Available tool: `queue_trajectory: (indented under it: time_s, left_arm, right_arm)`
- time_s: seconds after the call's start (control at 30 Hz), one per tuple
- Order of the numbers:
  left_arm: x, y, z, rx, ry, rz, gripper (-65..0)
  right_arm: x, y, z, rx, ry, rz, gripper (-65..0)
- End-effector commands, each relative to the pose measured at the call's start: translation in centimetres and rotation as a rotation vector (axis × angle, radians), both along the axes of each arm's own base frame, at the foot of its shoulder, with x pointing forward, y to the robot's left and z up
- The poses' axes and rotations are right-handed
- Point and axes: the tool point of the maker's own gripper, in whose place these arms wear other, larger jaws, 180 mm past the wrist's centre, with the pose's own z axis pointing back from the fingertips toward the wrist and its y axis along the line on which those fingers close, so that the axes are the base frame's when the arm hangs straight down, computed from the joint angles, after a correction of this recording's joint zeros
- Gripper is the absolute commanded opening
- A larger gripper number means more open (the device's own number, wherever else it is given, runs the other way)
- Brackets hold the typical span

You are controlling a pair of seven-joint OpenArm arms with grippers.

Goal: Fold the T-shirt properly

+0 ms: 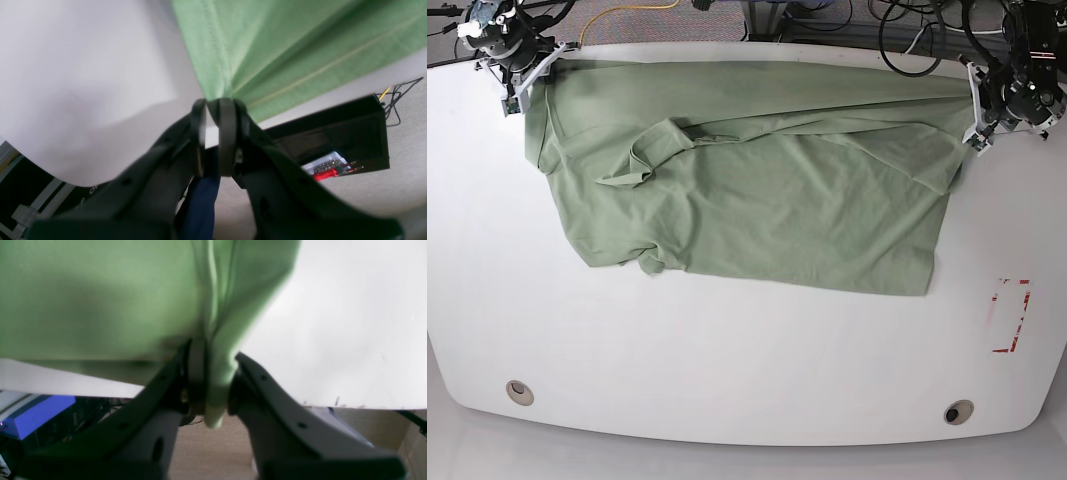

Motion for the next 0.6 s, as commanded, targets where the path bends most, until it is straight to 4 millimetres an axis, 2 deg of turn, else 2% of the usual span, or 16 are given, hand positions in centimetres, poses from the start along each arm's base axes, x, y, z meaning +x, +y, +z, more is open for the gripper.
queue_trajectory:
  time_s: [0.0, 0.07, 0.13, 0.2, 0.23, 0.27, 0.43, 0.5, 0.57]
  left_arm:
    - [0.3, 0.6, 0.7, 0.028, -0.015, -0.008, -57.6]
    - [0.4, 0.6, 0.8, 0.028, -0.017, -0.008, -54.4]
    - [0.4, 0.6, 0.8, 0.028, -0.018, -0.008, -50.8]
    - [1.1, 0.7, 1.1, 0.030, -0.037, -0.004, -45.4]
    - [1.3, 0.8, 1.3, 0.032, -0.044, -0.001, -44.2]
    - [1.8, 1.1, 1.7, 0.039, -0.062, 0.007, -41.4]
    - [3.8, 2.1, 3.5, 0.054, -0.144, 0.039, -36.3]
    - [4.8, 2.2, 4.4, 0.059, -0.182, 0.044, -36.0]
    - [5.8, 2.3, 5.3, 0.066, -0.216, 0.043, -36.0]
  right_arm:
    - [0.3, -0.7, 0.9, -0.029, -0.018, 0.010, -56.0]
    - [0.5, -0.6, 1.1, -0.031, -0.025, 0.014, -53.4]
    - [0.7, -0.6, 1.3, -0.038, -0.032, 0.019, -47.7]
    - [1.2, -0.5, 2.0, -0.050, -0.053, 0.031, -36.9]
    - [1.3, -0.4, 2.2, -0.053, -0.058, 0.033, -34.6]
    - [1.6, 0.0, 2.6, -0.054, -0.074, 0.036, -28.9]
    - [2.4, 0.4, 4.6, -0.084, -0.139, 0.023, -11.6]
    - [2.6, 0.5, 4.9, -0.085, -0.153, 0.013, -7.8]
    - [2.8, 0.6, 4.9, -0.082, -0.162, 0.008, -6.7]
